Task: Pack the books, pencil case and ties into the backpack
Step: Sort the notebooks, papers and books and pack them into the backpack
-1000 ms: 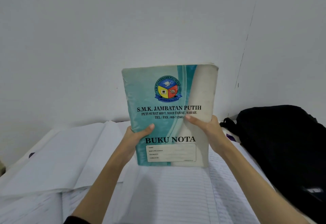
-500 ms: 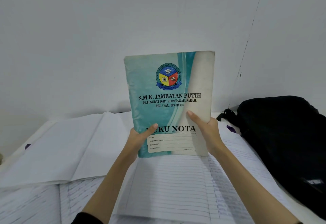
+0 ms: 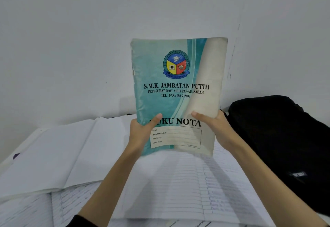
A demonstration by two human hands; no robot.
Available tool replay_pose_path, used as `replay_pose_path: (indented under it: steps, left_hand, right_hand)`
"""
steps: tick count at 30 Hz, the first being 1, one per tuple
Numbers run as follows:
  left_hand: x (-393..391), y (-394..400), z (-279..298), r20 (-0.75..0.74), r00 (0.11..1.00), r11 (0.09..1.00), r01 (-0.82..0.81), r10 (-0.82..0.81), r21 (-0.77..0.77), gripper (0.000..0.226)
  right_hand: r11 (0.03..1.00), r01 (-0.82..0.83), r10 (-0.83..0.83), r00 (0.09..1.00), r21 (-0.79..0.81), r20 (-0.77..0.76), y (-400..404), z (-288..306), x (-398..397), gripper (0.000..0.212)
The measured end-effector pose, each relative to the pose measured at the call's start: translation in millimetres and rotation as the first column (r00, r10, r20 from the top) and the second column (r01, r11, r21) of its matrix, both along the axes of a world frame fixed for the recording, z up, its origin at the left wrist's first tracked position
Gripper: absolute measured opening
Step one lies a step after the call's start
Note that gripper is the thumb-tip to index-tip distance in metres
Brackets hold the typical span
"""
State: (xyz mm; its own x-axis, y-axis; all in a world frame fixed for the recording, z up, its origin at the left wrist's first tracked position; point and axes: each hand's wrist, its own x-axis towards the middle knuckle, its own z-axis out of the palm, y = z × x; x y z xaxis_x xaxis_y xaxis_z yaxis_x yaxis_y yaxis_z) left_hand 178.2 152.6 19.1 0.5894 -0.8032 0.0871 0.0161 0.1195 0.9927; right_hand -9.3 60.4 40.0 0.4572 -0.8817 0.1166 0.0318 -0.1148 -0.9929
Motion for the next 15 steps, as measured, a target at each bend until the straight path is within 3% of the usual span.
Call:
replay_pose_path:
  steps: [2, 5, 9, 13, 15]
  left_hand:
    - [-7.5, -5.6, 14.4, -0.039, 0.991, 0.991, 0.131, -0.131, -0.007, 0.03]
    - [-26.3, -18.6, 34.4, -0.12, 0.941, 0.946, 0.323, -0.317, 0.035, 0.054]
    - [-68.8, -41.7, 46.6, -0.198, 0.84, 0.838, 0.532, -0.505, 0.122, 0.036]
    - [-121.2, -66.7, 33.8, -0.058, 0.759, 0.748, 0.649, -0.648, 0.137, 0.042]
    - [-141.9, -74.0, 19.5, 0.044, 0.673, 0.663, 0.712, -0.738, 0.23, 0.042]
  right_hand:
    - [0.999, -0.035, 0.035, 0.999, -0.01, 0.015, 0.4, 16.4, -23.2, 0.056]
    - [0.998, 0.038, -0.036, 0.999, -0.051, 0.034, 2.6, 34.5, -57.5, 0.036]
    - [0.978, 0.202, -0.199, 0.979, -0.054, 0.053, 0.6, 47.4, -110.9, 0.02]
    - [0.921, 0.389, -0.385, 0.919, -0.029, 0.089, -11.2, 53.5, -187.7, 0.019]
    - [0.871, 0.491, -0.486, 0.867, -0.022, 0.107, -20.2, 52.4, -228.2, 0.023]
